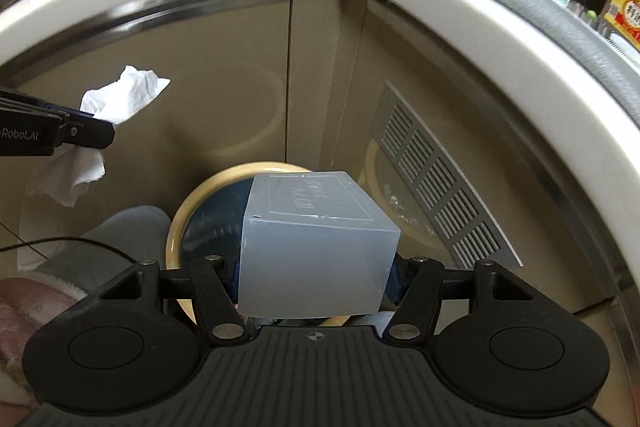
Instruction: Collect trash
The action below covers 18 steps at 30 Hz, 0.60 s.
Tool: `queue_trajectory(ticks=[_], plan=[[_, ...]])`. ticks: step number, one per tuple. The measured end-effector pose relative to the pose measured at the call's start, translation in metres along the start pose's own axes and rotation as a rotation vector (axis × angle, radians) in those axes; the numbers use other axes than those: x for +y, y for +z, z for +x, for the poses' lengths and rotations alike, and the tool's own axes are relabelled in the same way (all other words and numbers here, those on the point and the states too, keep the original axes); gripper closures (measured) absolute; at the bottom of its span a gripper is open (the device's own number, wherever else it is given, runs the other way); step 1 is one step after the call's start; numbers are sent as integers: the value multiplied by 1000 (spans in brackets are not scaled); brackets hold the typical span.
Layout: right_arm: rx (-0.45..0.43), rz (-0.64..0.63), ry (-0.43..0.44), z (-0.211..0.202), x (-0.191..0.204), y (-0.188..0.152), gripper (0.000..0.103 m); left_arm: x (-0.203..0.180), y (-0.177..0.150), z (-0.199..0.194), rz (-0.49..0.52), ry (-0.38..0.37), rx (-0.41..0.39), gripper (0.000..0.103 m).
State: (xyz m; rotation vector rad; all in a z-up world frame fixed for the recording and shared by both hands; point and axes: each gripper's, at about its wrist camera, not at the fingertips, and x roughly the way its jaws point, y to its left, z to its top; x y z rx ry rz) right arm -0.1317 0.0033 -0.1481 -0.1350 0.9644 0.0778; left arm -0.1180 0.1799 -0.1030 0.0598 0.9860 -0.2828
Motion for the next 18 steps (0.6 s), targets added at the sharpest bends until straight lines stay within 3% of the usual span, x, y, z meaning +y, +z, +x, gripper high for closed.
queue_trajectory(ticks=[18], plan=[[159,-51,3,75,11,3,39,-16,2,80,32,3,143,95]])
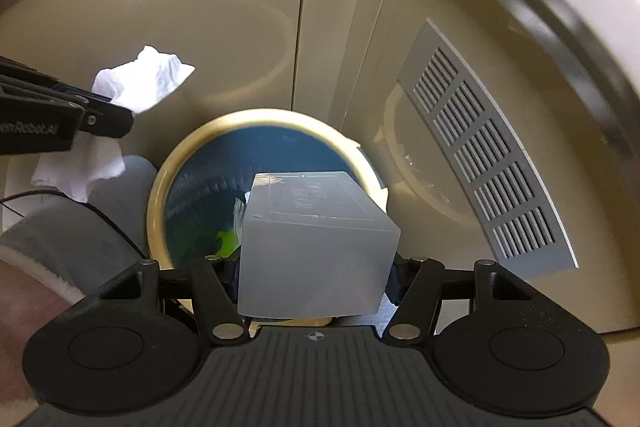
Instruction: Collect trash
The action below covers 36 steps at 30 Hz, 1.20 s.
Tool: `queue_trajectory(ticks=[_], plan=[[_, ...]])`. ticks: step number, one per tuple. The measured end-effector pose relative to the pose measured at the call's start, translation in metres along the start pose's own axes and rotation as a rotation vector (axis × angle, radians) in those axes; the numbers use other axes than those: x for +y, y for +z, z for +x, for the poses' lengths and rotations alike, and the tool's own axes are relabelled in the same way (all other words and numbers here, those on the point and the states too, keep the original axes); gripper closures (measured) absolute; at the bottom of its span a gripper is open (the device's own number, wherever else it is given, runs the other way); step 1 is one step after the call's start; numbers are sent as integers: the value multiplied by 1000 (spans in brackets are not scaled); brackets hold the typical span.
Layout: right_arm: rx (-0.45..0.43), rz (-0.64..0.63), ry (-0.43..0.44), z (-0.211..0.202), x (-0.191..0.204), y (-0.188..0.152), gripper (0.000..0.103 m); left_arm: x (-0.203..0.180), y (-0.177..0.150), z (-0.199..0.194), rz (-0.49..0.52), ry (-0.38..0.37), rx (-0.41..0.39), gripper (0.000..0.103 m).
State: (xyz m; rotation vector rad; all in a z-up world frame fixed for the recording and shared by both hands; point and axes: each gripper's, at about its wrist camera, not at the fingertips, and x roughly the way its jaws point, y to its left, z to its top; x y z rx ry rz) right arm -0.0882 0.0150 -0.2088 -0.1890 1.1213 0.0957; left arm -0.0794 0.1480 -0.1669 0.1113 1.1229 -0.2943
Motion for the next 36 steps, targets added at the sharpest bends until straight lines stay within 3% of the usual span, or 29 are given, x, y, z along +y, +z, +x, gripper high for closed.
queue_trajectory(ticks=[19,36], plan=[[87,-22,1,53,3,18,39,-9,10,56,46,40,79,95],[101,28,10,56,-2,24,39,-11,20,90,55,32,150,95]])
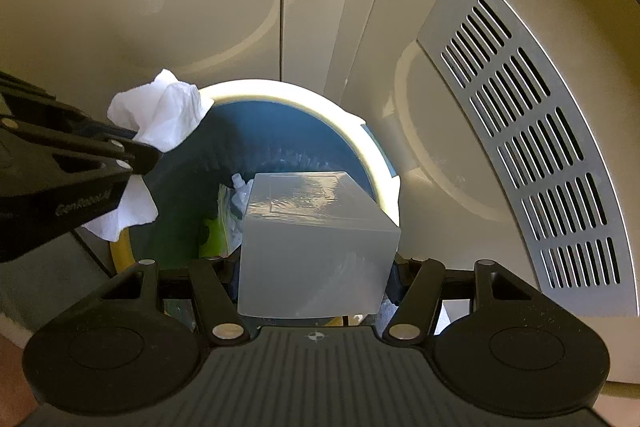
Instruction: Collect trash
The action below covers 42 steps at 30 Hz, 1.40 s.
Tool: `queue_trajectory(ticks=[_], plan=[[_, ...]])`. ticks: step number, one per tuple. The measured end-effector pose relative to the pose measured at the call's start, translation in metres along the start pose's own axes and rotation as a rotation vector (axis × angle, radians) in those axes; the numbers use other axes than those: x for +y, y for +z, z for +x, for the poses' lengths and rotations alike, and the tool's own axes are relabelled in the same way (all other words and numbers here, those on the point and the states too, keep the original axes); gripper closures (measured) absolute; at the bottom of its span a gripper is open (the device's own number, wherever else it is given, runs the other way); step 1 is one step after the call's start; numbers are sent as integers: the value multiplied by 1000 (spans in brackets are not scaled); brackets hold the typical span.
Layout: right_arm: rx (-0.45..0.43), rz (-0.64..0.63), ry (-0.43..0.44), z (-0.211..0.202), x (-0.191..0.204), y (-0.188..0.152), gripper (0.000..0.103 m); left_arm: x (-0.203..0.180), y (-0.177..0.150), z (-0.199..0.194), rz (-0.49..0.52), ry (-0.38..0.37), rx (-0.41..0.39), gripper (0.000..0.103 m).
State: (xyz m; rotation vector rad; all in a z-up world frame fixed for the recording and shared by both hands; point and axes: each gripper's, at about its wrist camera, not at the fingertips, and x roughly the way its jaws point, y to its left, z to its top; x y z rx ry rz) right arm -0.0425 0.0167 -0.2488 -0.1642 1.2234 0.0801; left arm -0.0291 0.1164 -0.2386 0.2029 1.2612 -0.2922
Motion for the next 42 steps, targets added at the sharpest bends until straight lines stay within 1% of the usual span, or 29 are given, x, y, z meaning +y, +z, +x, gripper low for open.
queue_trajectory(ticks=[4,6,10,12,18,19,21,22,23,25,26,28,29,32,38,42], plan=[[-18,6,5,-1,-2,4,39,2,1,3,-13,2,3,95],[-18,20,13,0,-5,6,39,5,1,8,-26,2,16,95],[-1,58,54,2,-14,7,39,13,1,17,-55,5,51,95],[11,74,69,3,-17,7,39,13,0,18,-53,8,57,95],[23,80,78,4,-16,10,38,9,3,22,-47,-17,72,95],[23,79,79,4,-15,11,38,8,3,23,-45,-15,74,93],[24,73,87,4,-15,12,36,7,4,25,-44,-18,95,65],[24,70,91,3,-15,12,34,8,3,25,-51,-4,105,42],[25,69,73,4,-16,13,35,9,3,25,-59,28,99,26],[24,68,51,2,-18,14,32,11,2,23,-50,67,70,11],[25,72,53,1,-20,14,28,13,1,21,-48,73,66,5],[28,81,60,-3,-23,14,22,18,-1,17,-57,68,67,0],[26,85,66,-6,-24,13,19,20,-2,14,-61,51,67,0],[7,93,79,-18,-26,10,19,22,-7,2,-59,21,66,0],[-59,99,78,-56,-21,-7,18,17,-22,-36,-46,38,-15,0],[-135,71,73,-91,-16,-27,17,12,-39,-63,-66,32,-64,0]])
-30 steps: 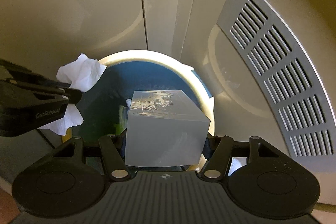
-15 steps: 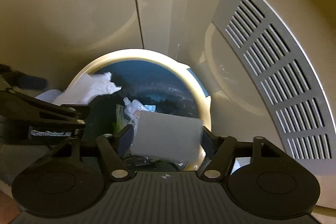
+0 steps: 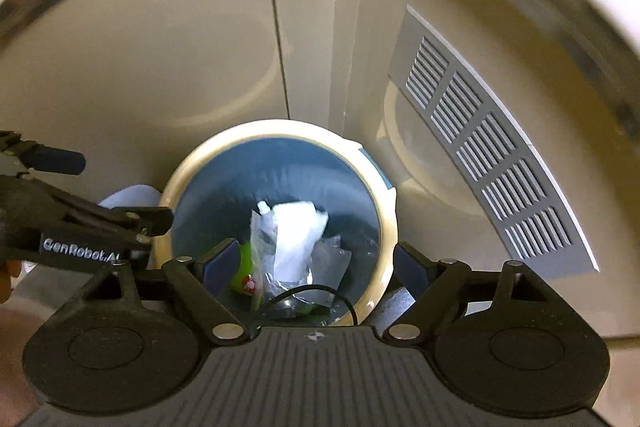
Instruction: Collect trash
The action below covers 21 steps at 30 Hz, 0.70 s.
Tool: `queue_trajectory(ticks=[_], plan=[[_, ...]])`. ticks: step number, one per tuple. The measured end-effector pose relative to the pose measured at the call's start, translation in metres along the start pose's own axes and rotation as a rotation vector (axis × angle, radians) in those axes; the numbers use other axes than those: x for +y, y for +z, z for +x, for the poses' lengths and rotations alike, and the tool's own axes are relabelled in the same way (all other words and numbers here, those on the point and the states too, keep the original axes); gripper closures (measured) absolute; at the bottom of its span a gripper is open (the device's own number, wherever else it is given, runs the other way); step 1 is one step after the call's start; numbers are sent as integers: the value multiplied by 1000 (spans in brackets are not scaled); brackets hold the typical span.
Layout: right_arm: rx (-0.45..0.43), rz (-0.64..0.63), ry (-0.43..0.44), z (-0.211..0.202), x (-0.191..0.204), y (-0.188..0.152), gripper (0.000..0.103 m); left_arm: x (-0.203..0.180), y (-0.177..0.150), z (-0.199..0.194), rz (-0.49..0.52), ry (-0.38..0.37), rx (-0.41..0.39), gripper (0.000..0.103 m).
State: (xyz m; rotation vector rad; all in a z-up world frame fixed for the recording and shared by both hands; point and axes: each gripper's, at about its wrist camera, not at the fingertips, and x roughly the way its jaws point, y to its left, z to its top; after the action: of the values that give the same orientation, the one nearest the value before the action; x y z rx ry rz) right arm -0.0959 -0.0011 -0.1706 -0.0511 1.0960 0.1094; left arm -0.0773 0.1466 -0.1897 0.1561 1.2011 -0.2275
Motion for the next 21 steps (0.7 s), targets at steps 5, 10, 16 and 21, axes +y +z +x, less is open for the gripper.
queue_trajectory(ticks=[5,10,16,21], plan=[[-101,-85,-48,-35,11,-23,14,-5,-14,-24,39,12,-36,0],[-132,-120,-42,-48,15,-32,13,-10,-21,-38,58,19,-64,0],[-171,-123,-58,-54,11,-33,13,-15,-27,-59,94,36,-122,0],[-193,-114,-73,-61,11,-39,13,-23,-31,-81,129,90,-228,0]])
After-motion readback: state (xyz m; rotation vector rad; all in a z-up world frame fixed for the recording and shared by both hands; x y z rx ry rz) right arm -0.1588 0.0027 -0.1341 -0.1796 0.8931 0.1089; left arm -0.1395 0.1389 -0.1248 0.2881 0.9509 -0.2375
